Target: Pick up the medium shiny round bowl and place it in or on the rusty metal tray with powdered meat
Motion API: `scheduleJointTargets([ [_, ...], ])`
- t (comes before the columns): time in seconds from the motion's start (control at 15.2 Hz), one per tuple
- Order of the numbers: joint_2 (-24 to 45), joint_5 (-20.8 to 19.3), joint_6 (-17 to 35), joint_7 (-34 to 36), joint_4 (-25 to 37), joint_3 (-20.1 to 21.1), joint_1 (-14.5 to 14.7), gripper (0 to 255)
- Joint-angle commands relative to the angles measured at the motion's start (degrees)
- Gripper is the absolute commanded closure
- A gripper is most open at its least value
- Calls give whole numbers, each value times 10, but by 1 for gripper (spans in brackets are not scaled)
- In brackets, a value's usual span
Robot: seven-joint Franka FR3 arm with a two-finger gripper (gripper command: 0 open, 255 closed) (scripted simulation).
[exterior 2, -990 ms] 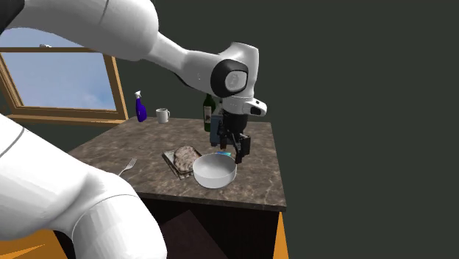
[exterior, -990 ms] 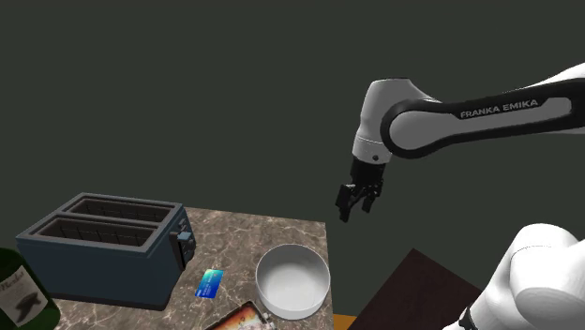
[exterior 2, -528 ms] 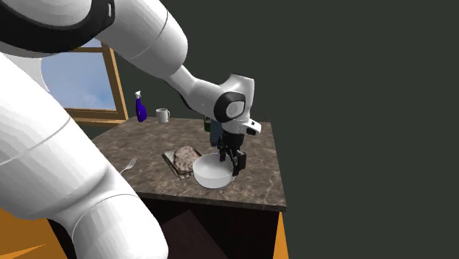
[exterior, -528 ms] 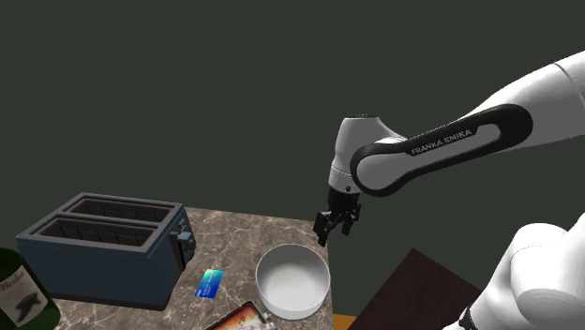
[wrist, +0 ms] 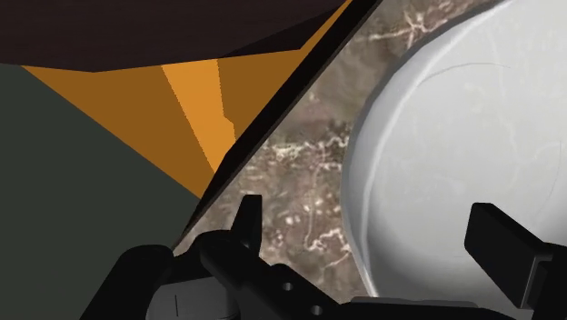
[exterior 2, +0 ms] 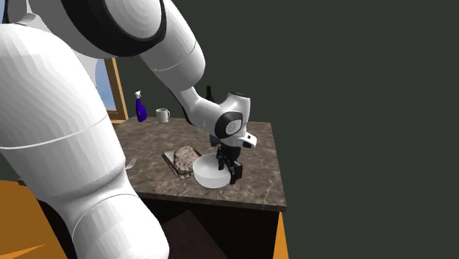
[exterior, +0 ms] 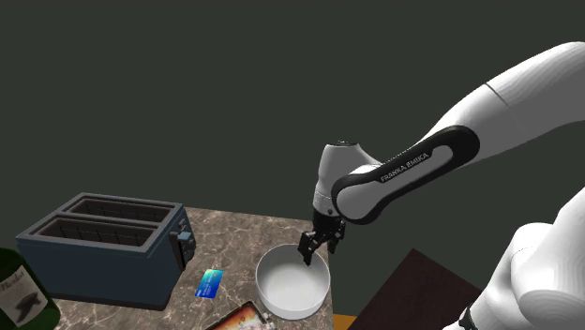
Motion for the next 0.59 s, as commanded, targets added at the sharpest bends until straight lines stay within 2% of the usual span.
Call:
scheduleJointTargets([
  [0.0,15,0,18,1,-3,2,1,0],
  [0.13,34,0,42,1,-7,4,2,0],
  [0.53,34,0,42,1,-7,4,2,0],
])
